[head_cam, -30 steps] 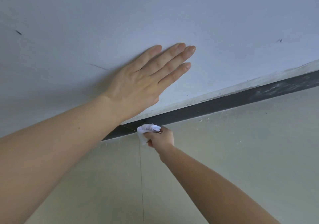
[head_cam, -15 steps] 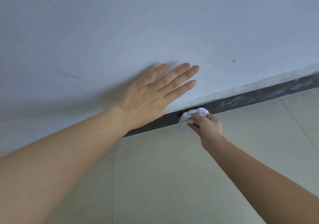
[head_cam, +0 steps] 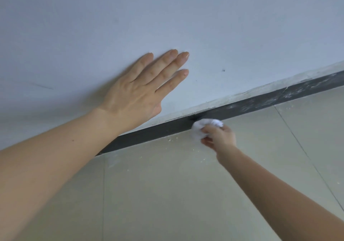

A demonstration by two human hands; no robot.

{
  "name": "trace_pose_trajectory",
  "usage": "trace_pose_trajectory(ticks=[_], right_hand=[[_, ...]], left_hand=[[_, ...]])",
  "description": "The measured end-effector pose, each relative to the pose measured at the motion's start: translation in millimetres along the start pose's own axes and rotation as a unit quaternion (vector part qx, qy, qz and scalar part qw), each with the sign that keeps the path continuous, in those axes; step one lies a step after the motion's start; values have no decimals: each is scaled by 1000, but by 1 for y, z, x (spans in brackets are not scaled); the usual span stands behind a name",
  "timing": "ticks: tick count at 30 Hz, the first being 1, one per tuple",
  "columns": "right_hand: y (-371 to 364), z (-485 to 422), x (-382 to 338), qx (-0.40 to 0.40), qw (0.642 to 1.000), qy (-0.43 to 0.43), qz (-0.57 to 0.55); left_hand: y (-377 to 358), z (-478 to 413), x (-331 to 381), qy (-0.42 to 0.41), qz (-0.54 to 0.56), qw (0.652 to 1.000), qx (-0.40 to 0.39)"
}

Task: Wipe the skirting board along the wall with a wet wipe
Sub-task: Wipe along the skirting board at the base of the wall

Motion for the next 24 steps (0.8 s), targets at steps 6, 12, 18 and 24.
trace_pose_trajectory(ticks=[6,12,18,24], right_hand=[[-109,51,47,-244,955,-29,164],[-174,75,81,-296,885,5,359],[-209,65,105,-223,902,-14,369],[-241,59,117,-124,946,-42,295]], left_hand=[[-6,104,-29,142,35,988,-52],[-29,221,-45,297,61,940,-158],[-63,258,-35,341,88,920,-170],[-70,262,-36,352,130,920,-110]])
Point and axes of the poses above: each hand's wrist, its own z-axis away from the middle knuckle, its own y-axis out of the back of the hand, x = y × z, the point moved 4 cm from there along -z, towards the middle knuckle, and after that the axes turned 3 degrees about -x, right-handed, at the moved point
